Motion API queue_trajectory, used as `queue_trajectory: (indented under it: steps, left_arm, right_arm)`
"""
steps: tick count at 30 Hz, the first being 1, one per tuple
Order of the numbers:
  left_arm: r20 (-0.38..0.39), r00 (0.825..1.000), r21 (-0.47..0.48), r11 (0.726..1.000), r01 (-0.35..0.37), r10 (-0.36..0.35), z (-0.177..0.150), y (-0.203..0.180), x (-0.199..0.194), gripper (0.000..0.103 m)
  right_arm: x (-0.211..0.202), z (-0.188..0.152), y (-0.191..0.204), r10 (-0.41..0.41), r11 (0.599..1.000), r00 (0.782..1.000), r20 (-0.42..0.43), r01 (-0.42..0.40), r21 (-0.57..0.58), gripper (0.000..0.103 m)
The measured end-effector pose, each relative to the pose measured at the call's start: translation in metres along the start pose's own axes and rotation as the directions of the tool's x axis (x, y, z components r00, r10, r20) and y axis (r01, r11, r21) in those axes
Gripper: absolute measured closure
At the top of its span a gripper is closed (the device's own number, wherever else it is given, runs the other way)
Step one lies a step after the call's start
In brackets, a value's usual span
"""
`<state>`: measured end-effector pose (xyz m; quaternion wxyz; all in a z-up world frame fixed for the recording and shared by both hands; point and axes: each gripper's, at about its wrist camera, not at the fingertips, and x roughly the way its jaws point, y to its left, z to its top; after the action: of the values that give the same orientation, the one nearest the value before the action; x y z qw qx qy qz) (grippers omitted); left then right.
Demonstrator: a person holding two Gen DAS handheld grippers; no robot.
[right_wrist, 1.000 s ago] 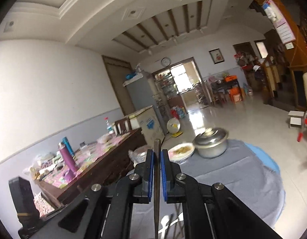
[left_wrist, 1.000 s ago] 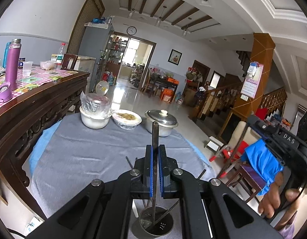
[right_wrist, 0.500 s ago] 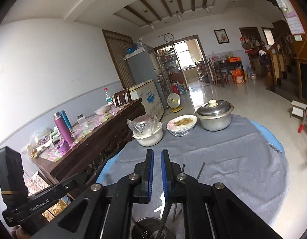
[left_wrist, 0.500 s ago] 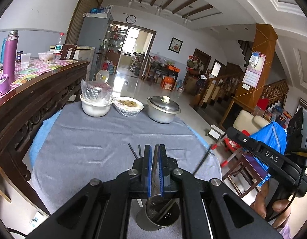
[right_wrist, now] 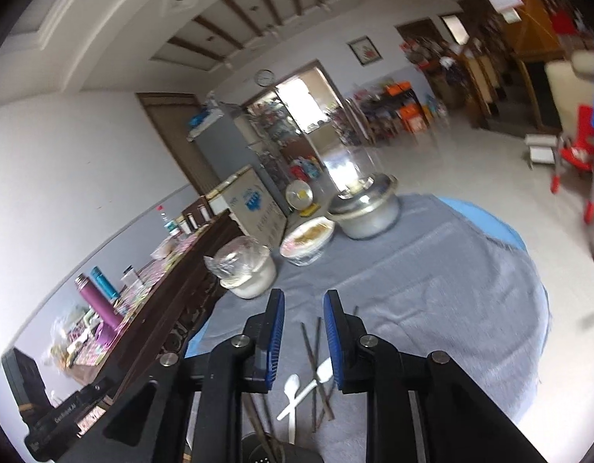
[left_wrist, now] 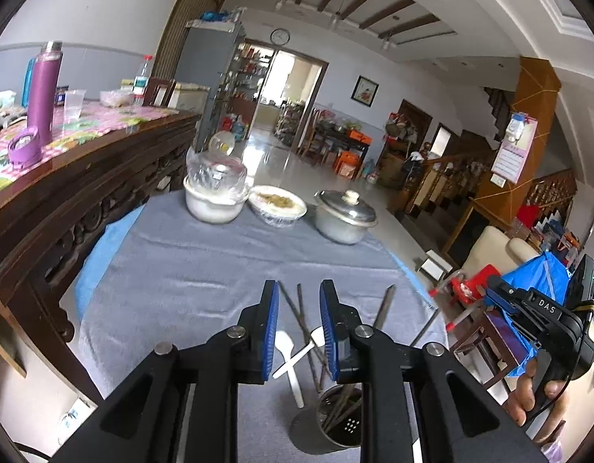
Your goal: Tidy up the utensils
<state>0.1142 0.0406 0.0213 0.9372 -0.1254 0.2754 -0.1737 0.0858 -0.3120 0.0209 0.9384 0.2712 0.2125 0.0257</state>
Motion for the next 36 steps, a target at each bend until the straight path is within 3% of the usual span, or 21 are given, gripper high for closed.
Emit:
queue_trajectory:
  steps: [11, 17, 24, 29, 34, 36]
  left_arm:
    - [-0.114, 0.993, -0.026, 0.999, -0.023, 0.02, -0.016, 0.017, 0.042, 0.081]
    - [-0.196, 0.98, -0.029, 0.999, -0.035, 0.029, -0.03, 0.026, 0.069, 0.081]
    - [-0.299, 0.954, -0.072, 0.996, -0.047, 0.024, -0.048, 0.043, 0.103, 0.081]
    - [-0.357, 0.934, -0.097, 0.995, -0.014, -0.021, -0.042, 0.051, 0.133, 0.081]
    - [-0.439, 0.895, -0.088, 0.995, 0.042, -0.076, -0.016, 0.052, 0.191, 0.08]
    - [-0.482, 0.872, -0.084, 0.995, 0.053, -0.088, -0.003, 0.049, 0.221, 0.068]
  right_arm:
    - [0.044, -0.019, -0.05, -0.042, 0.993, 0.987, -0.153, 0.058, 0.105, 0.08]
    - [0.069, -0.037, -0.065, -0.027, 0.987, 0.97, -0.241, 0.064, 0.146, 0.08]
    - [0.1, -0.059, -0.082, -0.008, 0.978, 0.94, -0.342, 0.078, 0.191, 0.078]
    - [0.128, -0.063, -0.085, -0.003, 0.98, 0.913, -0.407, 0.084, 0.181, 0.078]
    - [0.186, -0.046, -0.078, -0.041, 0.989, 0.869, -0.493, 0.105, 0.103, 0.078]
    - [0.216, -0.034, -0.073, -0.08, 0.99, 0.841, -0.534, 0.131, 0.058, 0.078]
